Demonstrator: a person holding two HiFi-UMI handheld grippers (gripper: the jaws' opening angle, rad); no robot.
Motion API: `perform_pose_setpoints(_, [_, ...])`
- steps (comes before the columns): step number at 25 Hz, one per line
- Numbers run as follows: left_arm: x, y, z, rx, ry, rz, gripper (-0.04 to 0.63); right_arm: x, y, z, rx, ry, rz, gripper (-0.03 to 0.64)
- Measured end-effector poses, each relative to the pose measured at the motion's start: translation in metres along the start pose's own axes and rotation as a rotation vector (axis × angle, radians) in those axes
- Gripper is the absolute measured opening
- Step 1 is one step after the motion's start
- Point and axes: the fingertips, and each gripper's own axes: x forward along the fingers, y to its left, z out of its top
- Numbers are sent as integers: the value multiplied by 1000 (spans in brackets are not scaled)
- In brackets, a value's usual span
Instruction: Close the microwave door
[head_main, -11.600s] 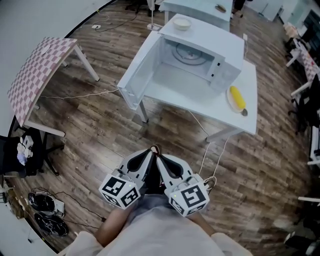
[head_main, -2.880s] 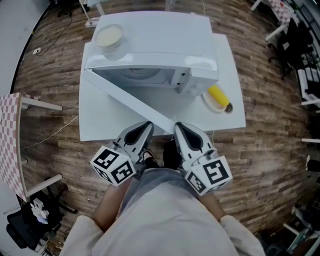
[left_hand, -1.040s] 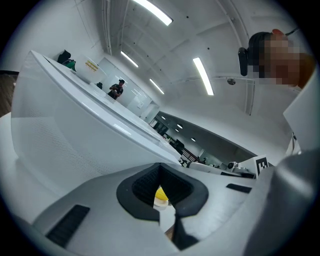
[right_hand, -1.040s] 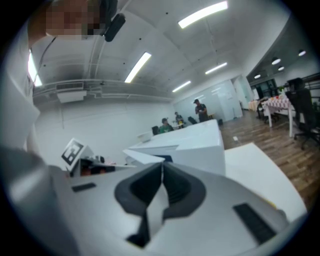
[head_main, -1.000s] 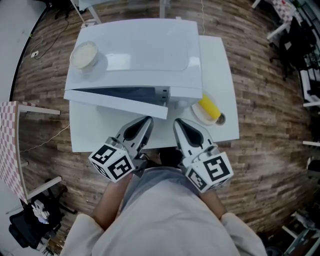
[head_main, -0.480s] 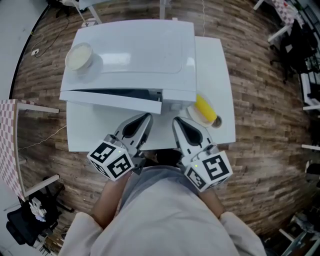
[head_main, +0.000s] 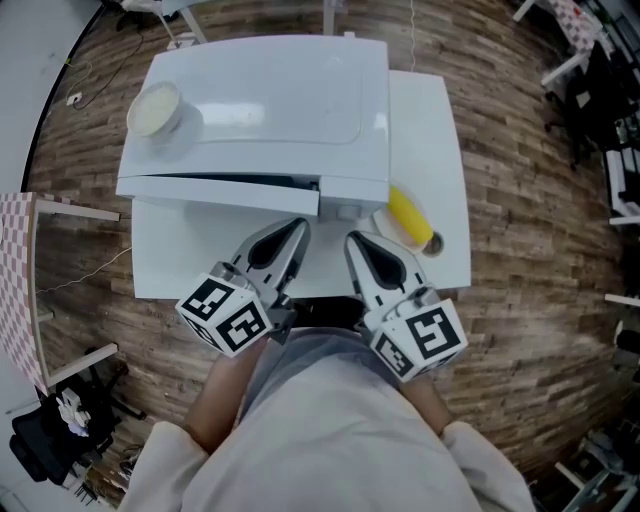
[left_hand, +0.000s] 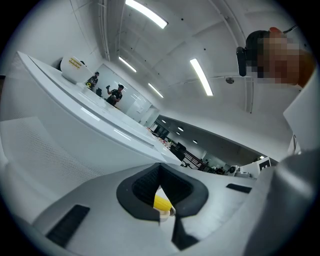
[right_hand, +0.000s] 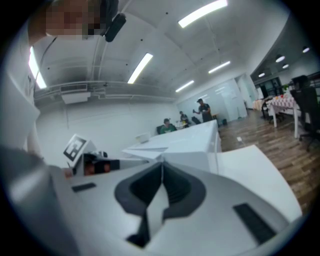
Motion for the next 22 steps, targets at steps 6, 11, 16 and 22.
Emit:
perform_pose_setpoints(6, [5, -2, 3, 27, -7, 6, 14, 0, -4, 4, -10, -2, 7, 23])
perform_pose_setpoints(11, [8, 1, 6, 38, -8, 14, 14, 4, -5, 6, -18, 1, 14, 23])
perform_pose_setpoints(16, [10, 2, 6, 30, -18, 9, 14, 8, -9, 10, -21, 0, 17, 23])
perform_pose_setpoints(22, [10, 2, 7, 31, -33, 17, 14, 13, -11, 10, -20, 4, 24, 23])
